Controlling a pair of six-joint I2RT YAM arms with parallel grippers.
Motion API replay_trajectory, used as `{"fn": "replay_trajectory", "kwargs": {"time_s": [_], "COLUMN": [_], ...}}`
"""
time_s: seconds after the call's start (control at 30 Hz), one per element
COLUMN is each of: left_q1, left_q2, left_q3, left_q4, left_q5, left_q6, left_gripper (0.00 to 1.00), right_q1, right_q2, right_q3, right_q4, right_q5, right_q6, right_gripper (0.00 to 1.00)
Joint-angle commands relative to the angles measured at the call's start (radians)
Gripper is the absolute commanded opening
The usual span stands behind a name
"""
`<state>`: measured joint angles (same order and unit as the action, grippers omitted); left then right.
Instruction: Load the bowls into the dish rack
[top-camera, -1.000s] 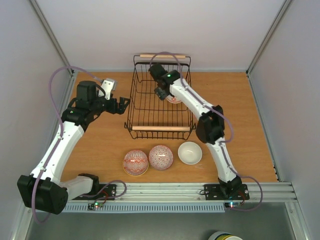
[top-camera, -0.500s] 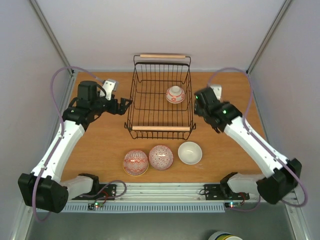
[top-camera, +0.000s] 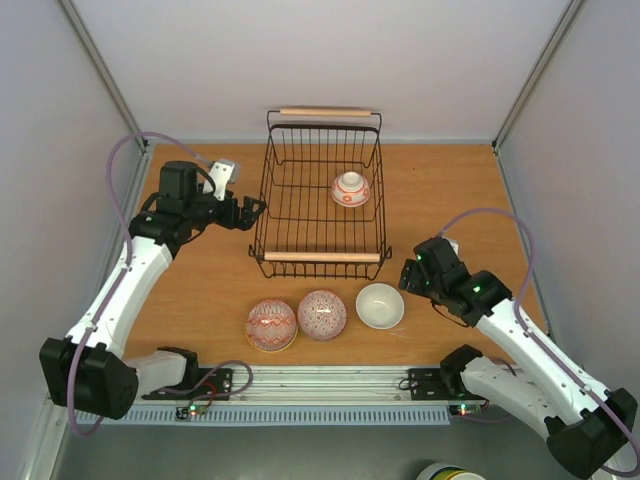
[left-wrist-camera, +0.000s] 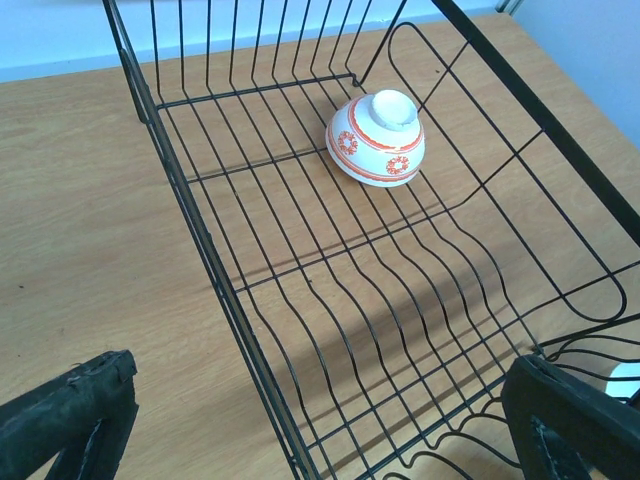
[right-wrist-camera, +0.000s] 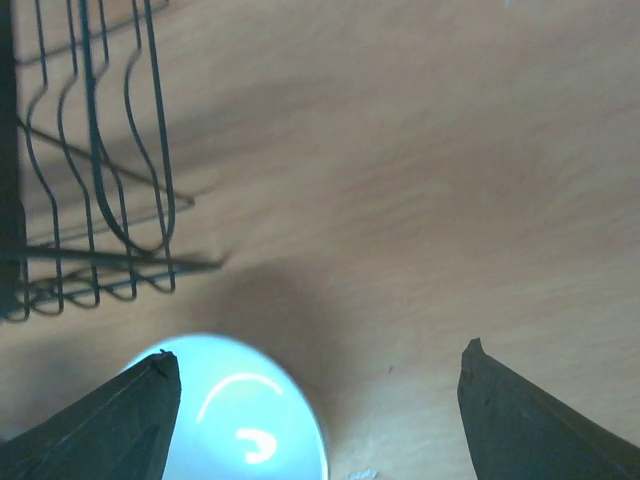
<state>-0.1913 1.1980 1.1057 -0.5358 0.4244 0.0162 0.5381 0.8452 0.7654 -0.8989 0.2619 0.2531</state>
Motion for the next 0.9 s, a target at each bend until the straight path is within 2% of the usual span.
{"fn": "replay_trajectory", "kwargs": {"time_s": [0.0,0.17,0.4,0.6,0.73,0.8,0.87], "left_q1": [0.002,0.001,0.001,0.001,0.001,0.001,0.001], "left_q2": [0.013,0.015,0.02,0.015,0.011,0.009,0.008], "left_q3": [0.018,0.02,0.022,0.022,0.022,0.022,0.022], "left_q4": [0.014,0.011,0.01,0.01,0.009,0.008,0.008], "left_q5": [0.013,0.008,0.005,0.005,0.004,0.004,0.003], "left_q6": [0.01,0.009,0.009,0.008,0.007,0.009,0.01], "left_gripper": [0.99,0.99,0.99,0.99,0.99,0.99,0.99], "right_q1": [0.008,0.02,0.047,0.054,0.055,0.055,0.057], "right_q2": [0.002,0.039,0.086,0.135,0.137,0.121,0.091], "right_q3": [-0.084,-0.167,-0.249,-0.282,-0.285,-0.279,-0.259], "right_q4": [0.033,0.075,0.147,0.187,0.174,0.148,0.097], "right_q5": [-0.182,-0.24,-0.282,-0.29,-0.273,-0.265,-0.192], "right_q6": [0.059,0.089,0.123,0.131,0.129,0.13,0.13], "right_gripper": [0.74,0.63,0.55,0.2,0.03,0.01,0.01]}}
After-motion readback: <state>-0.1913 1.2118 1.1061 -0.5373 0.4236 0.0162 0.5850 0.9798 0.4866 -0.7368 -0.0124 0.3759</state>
